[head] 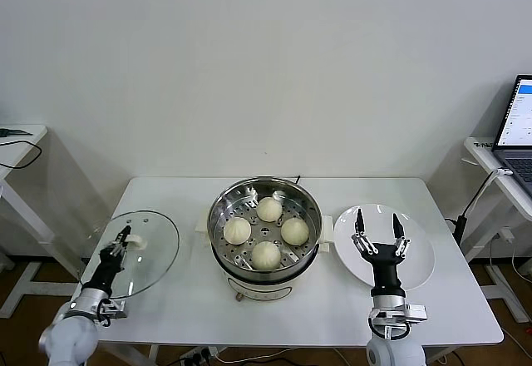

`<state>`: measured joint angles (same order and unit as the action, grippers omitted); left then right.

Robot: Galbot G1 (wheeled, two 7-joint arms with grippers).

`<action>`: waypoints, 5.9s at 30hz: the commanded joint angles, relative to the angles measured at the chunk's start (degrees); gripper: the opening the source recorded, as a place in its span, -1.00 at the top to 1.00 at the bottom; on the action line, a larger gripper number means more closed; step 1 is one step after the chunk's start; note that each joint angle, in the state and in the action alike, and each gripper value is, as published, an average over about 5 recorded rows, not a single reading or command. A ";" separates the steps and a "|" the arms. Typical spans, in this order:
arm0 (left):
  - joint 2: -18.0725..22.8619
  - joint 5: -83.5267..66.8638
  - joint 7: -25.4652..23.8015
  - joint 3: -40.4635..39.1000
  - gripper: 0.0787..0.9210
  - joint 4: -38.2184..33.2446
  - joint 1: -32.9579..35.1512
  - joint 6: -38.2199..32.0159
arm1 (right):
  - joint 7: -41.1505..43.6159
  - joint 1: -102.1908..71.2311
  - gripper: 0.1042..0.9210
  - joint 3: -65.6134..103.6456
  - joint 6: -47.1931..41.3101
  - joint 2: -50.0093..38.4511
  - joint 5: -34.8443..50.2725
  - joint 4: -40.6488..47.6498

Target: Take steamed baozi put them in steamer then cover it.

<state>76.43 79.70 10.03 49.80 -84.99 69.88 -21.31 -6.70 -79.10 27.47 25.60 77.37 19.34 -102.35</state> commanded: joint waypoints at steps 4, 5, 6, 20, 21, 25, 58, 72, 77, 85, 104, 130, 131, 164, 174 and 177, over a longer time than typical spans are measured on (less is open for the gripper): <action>-4.09 -14.83 -8.88 2.14 0.74 -27.28 8.67 14.33 | -0.05 0.02 -0.76 0.05 0.01 -0.39 0.19 -0.24; -4.88 -15.90 -10.03 1.57 0.74 -29.52 9.12 16.23 | -0.05 0.04 -0.76 0.09 0.01 -0.46 0.23 -0.24; -5.77 -16.96 -11.18 0.74 0.74 -31.83 9.53 18.25 | -0.05 0.06 -0.76 0.13 0.01 -0.53 0.27 -0.24; -12.58 -14.84 -18.96 -28.28 0.74 -41.89 1.42 43.08 | 0.00 -0.40 -0.76 1.05 0.03 -0.25 0.34 -1.26; -12.69 -14.11 -19.34 -30.41 0.74 -41.62 0.05 44.03 | 0.01 -0.47 -0.76 1.22 0.04 -0.21 0.31 -1.36; -12.52 -11.51 -20.85 -37.75 0.74 -40.54 -4.36 47.20 | 0.06 -0.73 -0.76 1.84 0.12 0.00 0.17 -1.82; -2.19 -1.91 -22.79 -57.59 0.74 -24.07 -16.03 51.59 | 0.00 -0.62 -0.76 2.24 0.89 2.16 -3.22 -0.53; -1.03 -1.85 -21.49 -57.59 0.74 -21.84 -15.58 51.20 | -0.06 -1.26 -0.76 2.44 1.14 2.15 -3.84 -0.81; -0.30 -1.58 -20.96 -57.43 0.74 -21.18 -15.39 51.26 | -0.08 -1.37 -0.76 2.29 1.14 2.17 -4.04 -0.90; 0.60 -0.64 -20.85 -57.79 0.74 -20.37 -15.31 51.35 | -0.09 -1.36 -0.76 2.10 1.09 2.20 -4.21 -0.84; 0.49 0.03 -22.60 -57.97 0.74 -21.12 -15.40 51.63 | 0.06 -0.54 -0.76 0.60 1.25 2.52 -5.06 0.97; 0.70 2.73 -22.84 -57.87 0.74 -20.50 -14.10 50.77 | 0.30 0.16 -0.76 -0.14 1.27 2.64 -5.42 2.09; 0.71 2.91 -22.78 -57.83 0.74 -20.37 -14.07 50.67 | 0.31 0.15 -0.76 -0.13 1.28 2.62 -5.42 2.10; -6.30 1.88 -22.10 -56.93 -0.62 -39.02 -3.65 51.31 | 0.31 0.52 -0.76 -0.82 1.49 2.09 -5.71 2.82; -11.55 -13.68 -12.40 -44.58 -0.77 -50.39 10.44 44.29 | 0.35 0.71 -0.76 -0.74 0.08 1.34 -5.66 2.08; -9.88 -29.49 -8.64 -36.49 -0.77 -51.94 14.37 35.71 | 0.34 0.41 -0.76 -0.62 -1.96 1.01 -5.66 0.52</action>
<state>68.24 76.86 -8.99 -2.70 -126.78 70.57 27.99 -6.33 -78.48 26.73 26.42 78.73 13.66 -99.80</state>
